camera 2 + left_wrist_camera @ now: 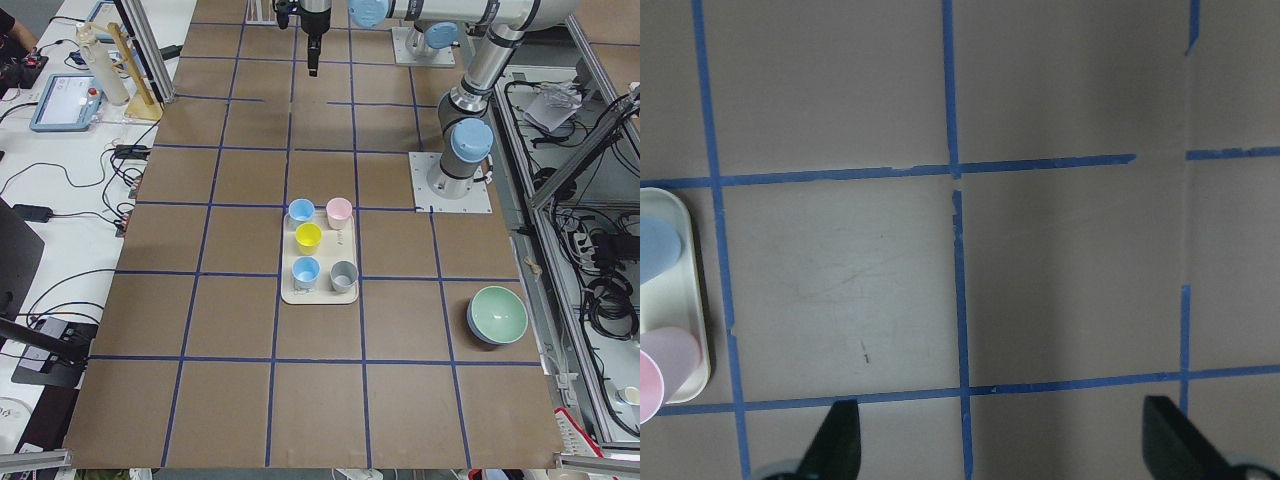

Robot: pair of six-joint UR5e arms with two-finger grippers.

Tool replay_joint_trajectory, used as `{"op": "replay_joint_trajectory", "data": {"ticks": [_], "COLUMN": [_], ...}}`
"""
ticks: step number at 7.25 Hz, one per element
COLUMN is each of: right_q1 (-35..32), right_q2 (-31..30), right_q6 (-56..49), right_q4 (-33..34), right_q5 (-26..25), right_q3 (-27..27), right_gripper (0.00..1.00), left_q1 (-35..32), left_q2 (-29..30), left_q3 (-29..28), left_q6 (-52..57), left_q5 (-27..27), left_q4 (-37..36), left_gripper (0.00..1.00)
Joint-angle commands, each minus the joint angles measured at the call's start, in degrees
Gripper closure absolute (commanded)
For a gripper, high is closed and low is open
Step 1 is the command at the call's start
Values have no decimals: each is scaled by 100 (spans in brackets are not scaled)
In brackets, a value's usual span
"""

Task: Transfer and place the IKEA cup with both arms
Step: 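Carry the white cup toward the left gripper while the left arm reaches toward it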

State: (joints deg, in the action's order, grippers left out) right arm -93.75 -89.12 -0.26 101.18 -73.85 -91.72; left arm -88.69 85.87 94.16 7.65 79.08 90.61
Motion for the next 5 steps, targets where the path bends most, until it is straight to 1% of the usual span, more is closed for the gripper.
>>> {"op": "replay_joint_trajectory", "data": {"ticks": [1,2,3,4,5], "right_q1": [32,224,452,637,935], "right_q2": [-237,-247,-247,-247,-238], "right_q6": [148,184,193,219,236], "right_q4": [-414,-450,-642,-1009,-1431], "right_q5": [1402,1974,2867,3851,4792], "right_q3": [-12,-12,-47,-99,-117], "right_gripper": [100,100,100,100,100], "left_q1": [464,763,940,950,898], "left_q2": [18,9,-26,-26,-35], "left_q3": [259,383,514,646,769], "left_q6": [446,596,597,597,597], "left_q5": [-1501,-2597,-3652,-4376,-5236], "left_q4": [-35,-26,-18,-26,-26], "left_gripper": [0,0,0,0,0]}}
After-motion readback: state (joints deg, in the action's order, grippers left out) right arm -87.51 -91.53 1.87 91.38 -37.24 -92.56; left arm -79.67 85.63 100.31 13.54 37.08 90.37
